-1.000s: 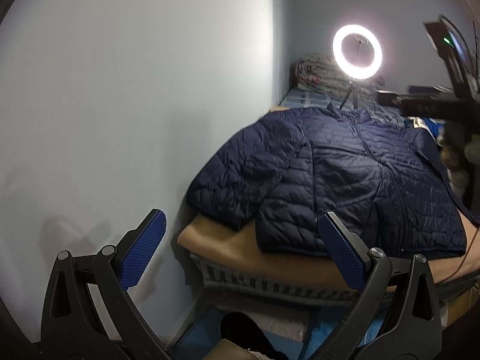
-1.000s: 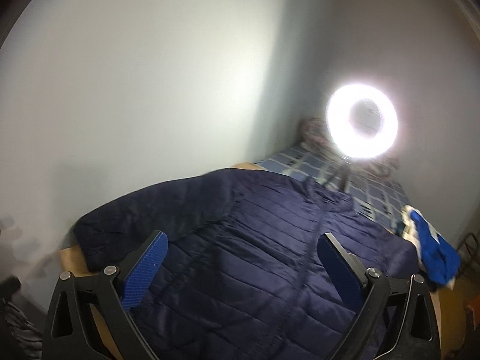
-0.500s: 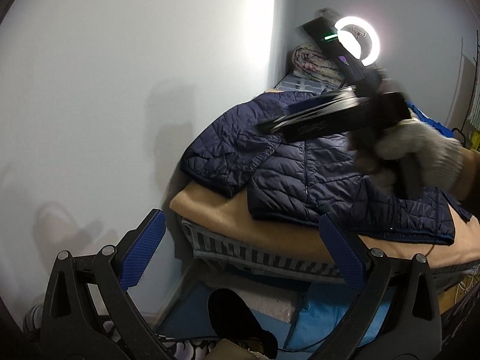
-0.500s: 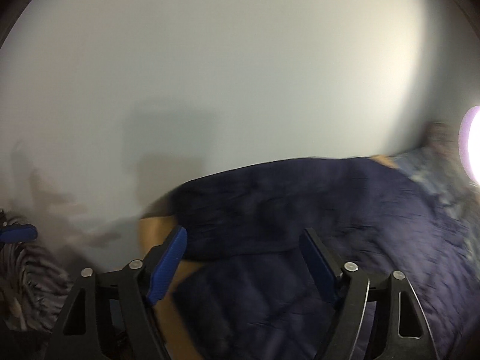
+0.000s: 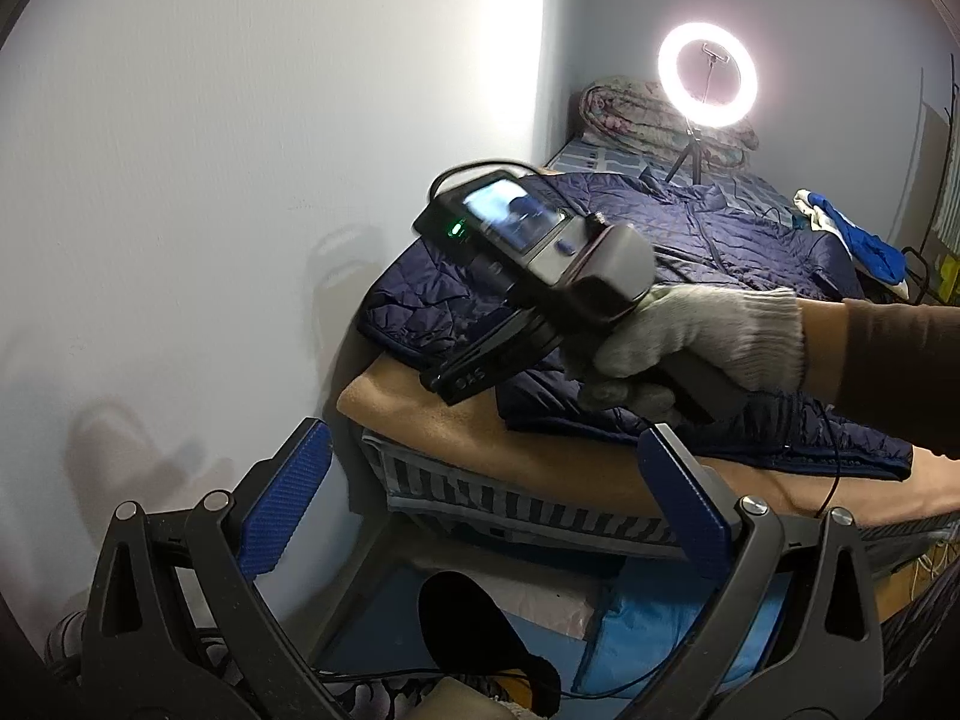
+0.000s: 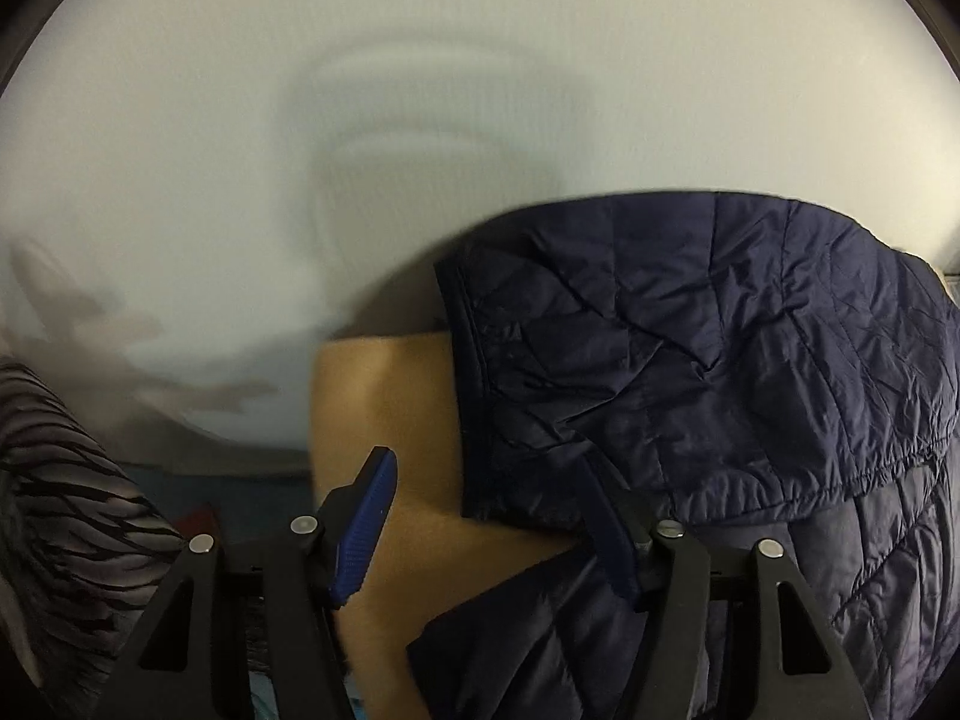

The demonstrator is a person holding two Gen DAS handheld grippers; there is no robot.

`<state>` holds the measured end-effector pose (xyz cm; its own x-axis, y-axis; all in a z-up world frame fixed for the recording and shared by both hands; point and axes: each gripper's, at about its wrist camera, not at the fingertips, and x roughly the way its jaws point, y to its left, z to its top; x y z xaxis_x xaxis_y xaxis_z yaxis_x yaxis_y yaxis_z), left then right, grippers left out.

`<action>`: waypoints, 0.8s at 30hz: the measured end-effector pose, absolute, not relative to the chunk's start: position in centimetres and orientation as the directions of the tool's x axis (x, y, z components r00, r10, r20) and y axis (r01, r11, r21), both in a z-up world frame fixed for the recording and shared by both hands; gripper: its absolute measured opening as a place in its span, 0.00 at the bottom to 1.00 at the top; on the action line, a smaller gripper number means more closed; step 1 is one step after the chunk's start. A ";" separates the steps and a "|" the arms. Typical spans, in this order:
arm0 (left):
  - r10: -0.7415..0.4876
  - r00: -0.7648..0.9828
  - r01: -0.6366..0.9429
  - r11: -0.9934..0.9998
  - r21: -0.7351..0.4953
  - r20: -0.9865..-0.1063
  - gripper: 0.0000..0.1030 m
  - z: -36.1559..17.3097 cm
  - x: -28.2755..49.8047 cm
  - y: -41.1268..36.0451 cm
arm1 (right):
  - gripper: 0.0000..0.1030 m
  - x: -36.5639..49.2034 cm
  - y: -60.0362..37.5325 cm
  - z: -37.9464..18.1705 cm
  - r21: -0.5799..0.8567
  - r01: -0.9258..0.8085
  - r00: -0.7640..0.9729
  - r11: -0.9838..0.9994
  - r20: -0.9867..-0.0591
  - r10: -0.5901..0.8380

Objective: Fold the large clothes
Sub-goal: 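Lift the sleeve with the right gripper and lay it across the jacket body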

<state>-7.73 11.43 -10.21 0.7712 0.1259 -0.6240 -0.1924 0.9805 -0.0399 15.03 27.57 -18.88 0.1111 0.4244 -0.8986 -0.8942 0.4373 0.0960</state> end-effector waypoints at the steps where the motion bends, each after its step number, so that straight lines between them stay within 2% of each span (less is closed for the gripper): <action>1: 0.127 0.771 -0.192 0.981 -0.037 -0.624 1.00 -10.2 -7.7 11.4 | 0.63 15.0 27.8 -19.4 0.089 -0.894 0.112 0.439 -0.904 0.412; 3: 0.128 0.768 -0.190 0.981 -0.032 -0.627 1.00 -10.2 -7.4 11.4 | 0.61 14.9 28.4 -20.4 0.075 -0.895 0.115 0.439 -0.913 0.391; 5: 0.129 0.766 -0.189 0.982 -0.029 -0.629 1.00 -10.2 -7.2 11.3 | 0.51 14.6 28.9 -21.3 0.057 -0.894 0.126 0.444 -0.920 0.371; 7: 0.132 0.764 -0.190 0.982 -0.024 -0.632 1.00 -10.1 -7.0 11.2 | 0.30 14.6 29.1 -21.7 0.058 -0.887 0.131 0.457 -0.919 0.372; 9: 0.135 0.764 -0.189 0.982 -0.019 -0.631 1.00 -9.9 -6.7 11.0 | 0.16 15.1 28.7 -21.4 0.108 -0.868 0.108 0.485 -0.912 0.395; 10: 0.137 0.764 -0.188 0.982 -0.015 -0.631 1.00 -9.7 -6.6 11.0 | 0.13 15.4 28.3 -21.2 0.138 -0.853 0.096 0.504 -0.907 0.411; 18: 0.128 0.782 -0.150 0.989 0.016 -0.609 1.00 -7.6 -3.9 9.6 | 0.10 16.3 22.7 -16.8 0.290 -0.762 0.122 0.578 -0.814 0.569; 24: 0.093 0.788 -0.083 0.996 0.044 -0.609 1.00 -6.0 0.0 7.0 | 0.09 18.0 14.3 -11.6 0.377 -0.644 0.235 0.666 -0.730 0.641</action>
<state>-0.02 6.96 -5.98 0.7877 0.0930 -0.6091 -0.0833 0.9955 0.0443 18.03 14.34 -11.63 0.2355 0.6414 -0.7302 -0.6438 0.6658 0.3772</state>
